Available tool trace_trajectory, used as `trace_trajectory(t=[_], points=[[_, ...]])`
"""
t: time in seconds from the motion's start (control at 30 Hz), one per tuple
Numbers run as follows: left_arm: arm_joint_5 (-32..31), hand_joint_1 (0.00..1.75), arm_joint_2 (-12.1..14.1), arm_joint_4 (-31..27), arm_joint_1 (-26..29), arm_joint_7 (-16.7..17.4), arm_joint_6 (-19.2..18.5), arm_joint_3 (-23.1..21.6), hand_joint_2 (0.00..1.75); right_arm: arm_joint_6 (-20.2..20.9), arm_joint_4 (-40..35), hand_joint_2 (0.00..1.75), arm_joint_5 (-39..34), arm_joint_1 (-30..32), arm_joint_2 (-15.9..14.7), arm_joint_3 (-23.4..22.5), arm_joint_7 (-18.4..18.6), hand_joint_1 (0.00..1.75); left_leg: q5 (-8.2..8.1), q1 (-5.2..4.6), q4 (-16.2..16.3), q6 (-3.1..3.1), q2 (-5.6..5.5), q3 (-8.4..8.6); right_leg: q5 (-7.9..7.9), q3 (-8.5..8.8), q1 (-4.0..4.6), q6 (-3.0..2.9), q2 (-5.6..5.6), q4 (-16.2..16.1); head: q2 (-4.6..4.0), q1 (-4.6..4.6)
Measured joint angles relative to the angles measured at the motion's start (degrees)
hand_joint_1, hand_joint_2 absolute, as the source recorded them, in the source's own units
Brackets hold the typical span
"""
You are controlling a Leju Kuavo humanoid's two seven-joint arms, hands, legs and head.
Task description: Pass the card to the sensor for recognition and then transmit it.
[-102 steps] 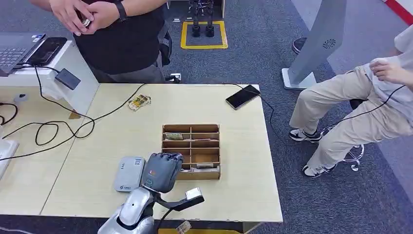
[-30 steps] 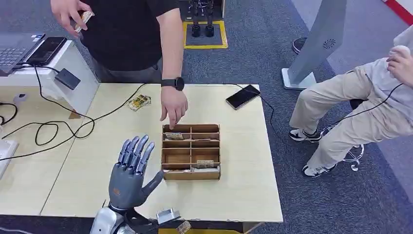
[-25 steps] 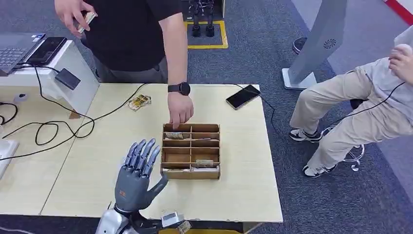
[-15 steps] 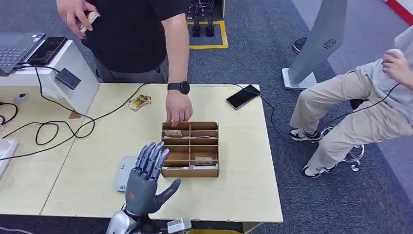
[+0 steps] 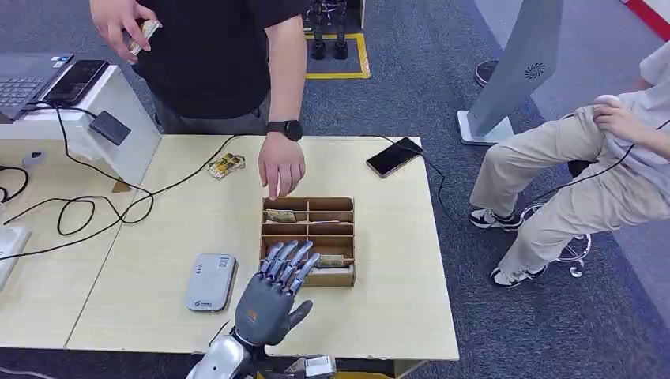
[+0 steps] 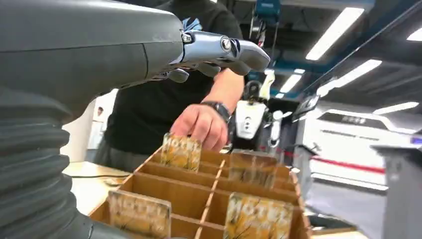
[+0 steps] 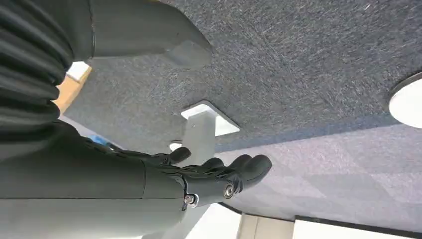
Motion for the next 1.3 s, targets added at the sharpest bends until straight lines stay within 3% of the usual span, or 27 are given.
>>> trace_trajectory(t=[0.17,0.5,0.57,0.63,0.8,1.0,1.3], points=[[-1.9,0.00,-0.1,2.8,-1.5,3.4,0.0,-0.1,1.75,0.0,0.0,1.75,0.2,0.0,0.0,0.0,0.2,0.00,0.00,0.00,0.0,0.00,0.00,0.00,0.00,0.00,0.00,0.00,0.00,0.0,0.00,0.00],[-2.4,0.00,-0.1,3.2,-1.6,4.2,0.0,-0.1,1.75,0.0,0.0,1.75,0.2,0.0,0.0,0.0,0.2,0.00,0.00,0.00,0.0,0.00,0.00,0.00,0.00,0.00,0.00,0.00,0.00,0.0,0.00,0.00],[-3.4,0.00,-0.2,4.1,-2.0,6.0,0.0,-0.1,1.75,0.0,0.0,1.75,0.2,0.0,0.0,0.0,0.2,0.00,0.00,0.00,0.0,0.00,0.00,0.00,0.00,0.00,0.00,0.00,0.00,0.0,0.00,0.00],[-5.5,0.00,-0.6,6.3,-2.9,10.9,0.0,-0.1,1.75,0.0,0.0,1.75,0.2,0.0,0.0,0.0,0.9,0.00,0.00,-0.01,0.0,0.00,0.00,0.00,0.00,0.00,0.00,0.00,0.00,0.0,0.00,0.00],[-5.6,0.00,-1.0,7.7,-3.2,12.1,0.0,-0.1,1.75,0.0,0.0,1.75,0.2,0.0,0.0,0.0,1.1,0.00,0.00,0.00,0.0,0.00,0.00,0.00,0.00,0.00,0.00,0.00,0.00,0.0,0.00,0.00],[-6.0,0.00,-1.3,8.5,-3.4,17.4,0.0,-0.1,1.75,0.0,0.0,1.75,-0.1,0.0,0.0,0.0,1.9,0.00,0.00,0.00,0.0,0.00,0.00,0.00,0.00,0.00,0.00,0.00,0.00,0.0,0.00,0.00],[-6.1,0.00,-1.6,8.9,-3.4,21.9,0.1,0.0,1.75,0.0,0.0,1.75,-0.3,0.0,0.0,0.0,2.6,0.00,0.00,0.00,0.0,0.00,-0.01,-0.01,0.00,0.00,0.00,0.00,0.00,0.0,0.00,0.00]])
